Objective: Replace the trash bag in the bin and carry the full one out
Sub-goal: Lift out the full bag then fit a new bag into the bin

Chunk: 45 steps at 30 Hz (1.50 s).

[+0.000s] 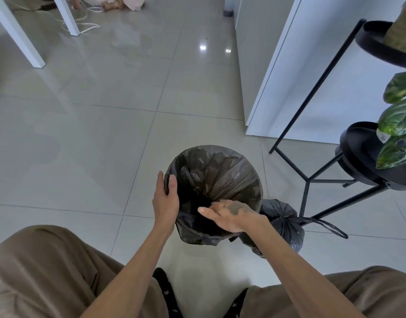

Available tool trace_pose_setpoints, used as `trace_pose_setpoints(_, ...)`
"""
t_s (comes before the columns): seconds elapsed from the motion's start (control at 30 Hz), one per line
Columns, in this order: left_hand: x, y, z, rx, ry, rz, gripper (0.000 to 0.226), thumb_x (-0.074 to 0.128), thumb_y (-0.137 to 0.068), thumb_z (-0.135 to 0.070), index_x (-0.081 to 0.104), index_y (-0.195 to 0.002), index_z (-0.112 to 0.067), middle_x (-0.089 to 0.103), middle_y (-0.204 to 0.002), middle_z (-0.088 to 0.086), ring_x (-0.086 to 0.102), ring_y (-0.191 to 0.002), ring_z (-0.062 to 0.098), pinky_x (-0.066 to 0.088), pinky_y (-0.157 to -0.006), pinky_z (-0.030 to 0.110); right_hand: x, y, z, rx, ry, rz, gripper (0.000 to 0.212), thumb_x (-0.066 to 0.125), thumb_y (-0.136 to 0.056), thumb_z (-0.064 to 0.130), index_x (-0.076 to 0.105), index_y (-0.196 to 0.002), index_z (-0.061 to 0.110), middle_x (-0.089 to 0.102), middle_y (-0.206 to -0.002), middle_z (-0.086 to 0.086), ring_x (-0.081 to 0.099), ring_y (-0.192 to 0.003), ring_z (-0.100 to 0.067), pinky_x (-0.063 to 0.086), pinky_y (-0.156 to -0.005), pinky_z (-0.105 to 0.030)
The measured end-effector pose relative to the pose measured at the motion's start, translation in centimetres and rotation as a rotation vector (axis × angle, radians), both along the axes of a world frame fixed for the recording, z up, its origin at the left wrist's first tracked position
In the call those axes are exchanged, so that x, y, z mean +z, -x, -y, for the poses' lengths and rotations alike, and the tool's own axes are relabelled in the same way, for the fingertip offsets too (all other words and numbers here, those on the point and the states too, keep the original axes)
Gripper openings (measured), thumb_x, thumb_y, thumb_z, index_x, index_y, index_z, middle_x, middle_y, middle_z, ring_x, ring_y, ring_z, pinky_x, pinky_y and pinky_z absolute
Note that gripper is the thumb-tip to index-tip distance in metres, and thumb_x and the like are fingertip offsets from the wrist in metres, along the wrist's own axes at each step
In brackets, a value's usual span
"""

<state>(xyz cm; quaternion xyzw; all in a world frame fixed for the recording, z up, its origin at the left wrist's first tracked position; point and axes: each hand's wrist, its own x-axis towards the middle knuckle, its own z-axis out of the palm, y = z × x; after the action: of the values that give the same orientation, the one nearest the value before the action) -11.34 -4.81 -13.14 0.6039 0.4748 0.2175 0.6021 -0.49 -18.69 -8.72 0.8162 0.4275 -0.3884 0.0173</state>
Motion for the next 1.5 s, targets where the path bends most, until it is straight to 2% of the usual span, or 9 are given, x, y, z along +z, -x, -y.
trace_pose_setpoints(0.23, -0.1, -0.2, 0.0, 0.012, -0.044, -0.013, 0.062, 0.034, -0.102, -0.057, 0.03, -0.157, -0.028, 0.037, -0.16, -0.007, 0.033, -0.147, 0.016, 0.027, -0.119, 0.034, -3.5, 0.1, -1.3, 0.063, 0.259, -0.139, 0.081, 0.02, -0.092, 0.075, 0.046, -0.148, 0.022, 0.044, -0.154, -0.009, 0.041, -0.14, -0.032, 0.029, -0.116, -0.046)
trace_pose_setpoints(0.43, 1.2, 0.4, -0.3, -0.027, -0.285, -0.121, 0.067, 0.04, -0.1, -0.059, 0.026, -0.157, -0.029, 0.033, -0.162, -0.004, 0.03, -0.148, 0.017, 0.028, -0.121, 0.04, -1.0, -2.2, -1.8, -0.097, -0.008, -0.233, 0.064, 0.03, -0.098, 0.064, 0.037, -0.152, 0.03, 0.035, -0.16, -0.001, 0.03, -0.148, -0.026, 0.021, -0.119, -0.044)
trace_pose_setpoints(0.53, 4.4, -0.3, 0.0, -0.037, -0.398, 0.022, 0.046, 0.045, -0.102, -0.047, 0.05, -0.142, -0.025, 0.062, -0.134, -0.008, 0.055, -0.123, 0.0, 0.043, -0.106, 0.022, -1.7, -4.1, -1.8, -0.459, -0.213, -0.383, 0.053, 0.035, -0.103, 0.05, 0.042, -0.149, 0.024, 0.046, -0.153, -0.003, 0.043, -0.139, -0.025, 0.03, -0.118, -0.045)
trace_pose_setpoints(0.67, 5.3, -4.2, 0.2, -0.246, 0.143, 0.001, 0.04, 0.043, -0.104, -0.044, 0.063, -0.125, -0.016, 0.076, -0.095, 0.006, 0.074, -0.09, 0.022, 0.06, -0.088, 0.039, -3.2, -5.1, -2.4, -0.757, -0.239, -0.652, 0.051, 0.036, -0.105, 0.041, 0.039, -0.151, 0.017, 0.051, -0.148, -0.007, 0.051, -0.13, -0.026, 0.043, -0.107, -0.04)
trace_pose_setpoints(0.73, 4.2, -5.7, -0.2, -0.305, 0.473, -0.114, 0.052, 0.037, -0.104, -0.05, 0.056, -0.132, -0.011, 0.073, -0.108, 0.017, 0.071, -0.099, 0.035, 0.057, -0.093, 0.047, -4.1, -5.4, -2.9, -0.792, -0.2, -0.672, 0.053, 0.036, -0.105, 0.042, 0.039, -0.15, 0.015, 0.05, -0.148, -0.009, 0.051, -0.127, -0.027, 0.044, -0.102, -0.04)
trace_pose_setpoints(0.87, 1.4, -7.4, -1.6, -0.393, 0.569, -0.333, 0.074, 0.03, -0.098, -0.066, 0.039, -0.151, -0.015, 0.05, -0.146, 0.02, 0.05, -0.13, 0.043, 0.042, -0.108, 0.054, -5.3, -6.4, -3.0, -0.906, -0.18, -0.599, 0.058, 0.04, -0.1, 0.051, 0.043, -0.148, 0.019, 0.049, -0.15, -0.004, 0.048, -0.131, -0.024, 0.042, -0.109, -0.045)
trace_pose_setpoints(1.13, 0.3, -8.3, -2.8, -0.424, 0.444, -0.49, 0.083, 0.025, -0.093, -0.074, 0.031, -0.154, -0.019, 0.047, -0.15, 0.013, 0.05, -0.132, 0.034, 0.042, -0.111, 0.05, -4.7, -7.6, -2.2, -0.955, -0.221, -0.478, 0.064, 0.033, -0.103, 0.052, 0.022, -0.158, 0.019, 0.026, -0.163, -0.006, 0.026, -0.148, -0.029, 0.024, -0.121, -0.047)
trace_pose_setpoints(1.4, 2.6, -6.1, -0.5, -0.802, -0.185, -0.434, 0.045, 0.045, -0.103, -0.038, 0.057, -0.14, -0.015, 0.059, -0.142, 0.007, 0.05, -0.134, 0.026, 0.037, -0.102, 0.029, -3.5, -7.6, -2.9, -0.734, -0.401, -0.306, 0.044, 0.043, -0.103, 0.039, 0.063, -0.129, 0.011, 0.065, -0.13, -0.009, 0.06, -0.118, -0.025, 0.043, -0.108, -0.044)
trace_pose_setpoints(1.5, 2.2, -5.6, 0.7, -1.117, -0.332, -0.528, 0.049, 0.042, -0.104, -0.042, 0.056, -0.141, -0.013, 0.061, -0.139, 0.011, 0.05, -0.135, 0.031, 0.039, -0.111, 0.036, -2.7, -8.8, -4.6, -0.555, -0.357, -0.265, 0.031, 0.047, -0.103, 0.023, 0.069, -0.119, 0.009, 0.07, -0.118, -0.008, 0.063, -0.109, -0.022, 0.046, -0.105, -0.043)
